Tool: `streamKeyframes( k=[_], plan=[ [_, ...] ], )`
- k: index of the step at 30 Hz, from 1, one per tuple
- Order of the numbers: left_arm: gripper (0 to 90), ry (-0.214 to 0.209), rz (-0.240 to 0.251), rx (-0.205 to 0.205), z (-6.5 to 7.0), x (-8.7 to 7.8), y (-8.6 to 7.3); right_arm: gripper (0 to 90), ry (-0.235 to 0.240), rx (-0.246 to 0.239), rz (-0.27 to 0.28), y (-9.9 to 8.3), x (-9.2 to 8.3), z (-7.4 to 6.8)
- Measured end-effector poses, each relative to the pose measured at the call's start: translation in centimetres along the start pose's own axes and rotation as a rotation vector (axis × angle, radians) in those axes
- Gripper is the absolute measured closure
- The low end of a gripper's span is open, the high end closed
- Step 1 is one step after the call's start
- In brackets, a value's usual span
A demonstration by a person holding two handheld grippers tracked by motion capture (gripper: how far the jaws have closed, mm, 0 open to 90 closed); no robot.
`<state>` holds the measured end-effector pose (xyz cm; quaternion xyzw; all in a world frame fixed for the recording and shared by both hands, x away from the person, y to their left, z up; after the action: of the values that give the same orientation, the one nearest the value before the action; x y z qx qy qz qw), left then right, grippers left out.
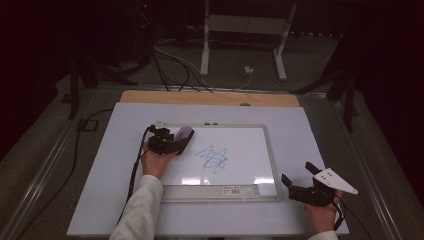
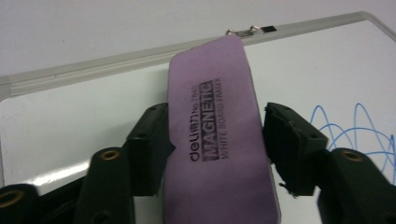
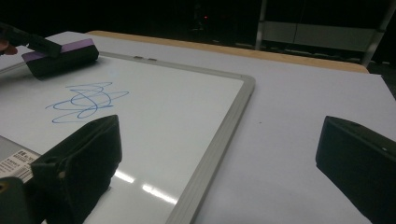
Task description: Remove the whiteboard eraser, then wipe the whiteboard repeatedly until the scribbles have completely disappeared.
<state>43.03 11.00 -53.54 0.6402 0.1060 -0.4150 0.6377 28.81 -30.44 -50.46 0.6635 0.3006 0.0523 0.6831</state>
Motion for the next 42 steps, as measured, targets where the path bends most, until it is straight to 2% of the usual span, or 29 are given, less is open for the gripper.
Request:
streamKeyframes(
  k=[4,12,19,26,34,42],
  plan=[
    [40.1,0.014,-0.02,0.006,-0.2,0.3,-0.2,0.7,0.002,-0.002,0.0,0.0,0.0,0.0],
    [41.0,0.003,-0.027,0.004,-0.4,0.2,-0.2,0.7,0.0,0.0,0.0,0.0,0.0,0.0],
    [41.5,0.021,-0.028,0.02,-0.3,0.1,-0.3,0.7,0.002,0.0,0.001,0.0,-0.1,-0.1],
    [41.6,0.023,-0.006,0.021,-0.3,-0.3,0.0,0.7,0.003,0.007,0.003,0.0,-0.1,0.1],
    [41.6,0.023,0.015,0.041,0.1,-1.0,0.4,0.7,0.001,0.006,0.002,0.0,-0.1,0.1],
    [41.7,0.007,0.036,0.057,0.7,-1.4,0.8,0.7,-0.006,0.01,0.005,0.0,-0.4,0.2]
  ],
)
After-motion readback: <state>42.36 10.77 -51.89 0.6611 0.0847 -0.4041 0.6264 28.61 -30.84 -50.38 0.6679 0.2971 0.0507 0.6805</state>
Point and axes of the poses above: each handheld gripper's, and its own axes: x roughly forward along the jaws, y roughly out of its top, z roughly to its right, the point moved 6 cm from there along x, roughly forward along the jaws, and after that the axes turned 4 degrees about y, right-handed, at the moved point
